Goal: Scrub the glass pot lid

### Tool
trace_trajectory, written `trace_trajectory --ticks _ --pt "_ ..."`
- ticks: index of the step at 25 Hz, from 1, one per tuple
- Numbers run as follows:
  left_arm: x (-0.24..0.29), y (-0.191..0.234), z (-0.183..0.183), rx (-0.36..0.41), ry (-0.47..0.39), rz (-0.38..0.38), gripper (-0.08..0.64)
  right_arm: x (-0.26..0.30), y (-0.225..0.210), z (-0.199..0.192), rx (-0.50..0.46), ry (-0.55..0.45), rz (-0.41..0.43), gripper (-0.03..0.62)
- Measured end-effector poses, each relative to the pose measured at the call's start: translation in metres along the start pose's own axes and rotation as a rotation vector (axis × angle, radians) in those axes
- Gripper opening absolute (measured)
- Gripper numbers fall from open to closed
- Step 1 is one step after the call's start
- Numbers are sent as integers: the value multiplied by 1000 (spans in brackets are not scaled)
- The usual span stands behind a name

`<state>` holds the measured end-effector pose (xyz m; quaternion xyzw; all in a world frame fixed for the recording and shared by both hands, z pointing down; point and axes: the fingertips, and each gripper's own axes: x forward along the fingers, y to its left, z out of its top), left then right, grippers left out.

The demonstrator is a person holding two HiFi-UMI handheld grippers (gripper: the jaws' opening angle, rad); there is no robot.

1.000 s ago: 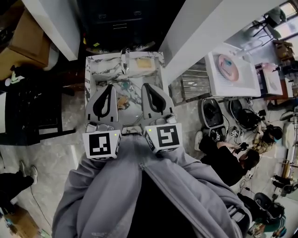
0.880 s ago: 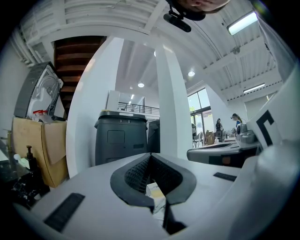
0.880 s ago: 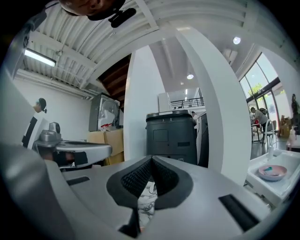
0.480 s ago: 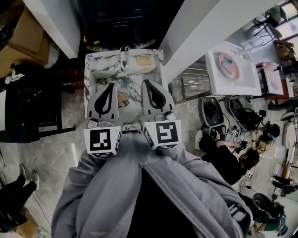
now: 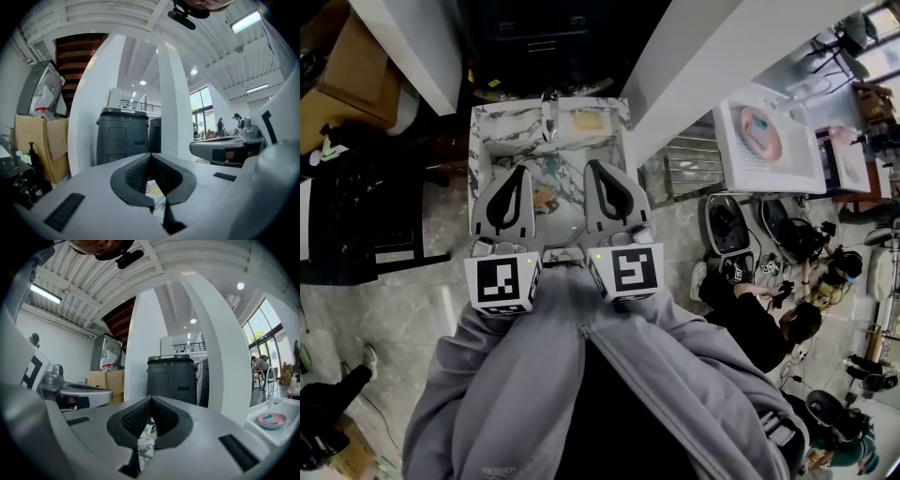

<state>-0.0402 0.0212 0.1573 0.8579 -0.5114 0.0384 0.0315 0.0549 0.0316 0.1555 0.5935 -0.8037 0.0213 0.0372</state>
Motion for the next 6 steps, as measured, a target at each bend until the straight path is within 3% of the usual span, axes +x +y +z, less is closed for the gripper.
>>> trace_trajectory --ticks 6 --pt "1 0 1 0 -8 2 14 -1 -3 1 2 -7 -4 30"
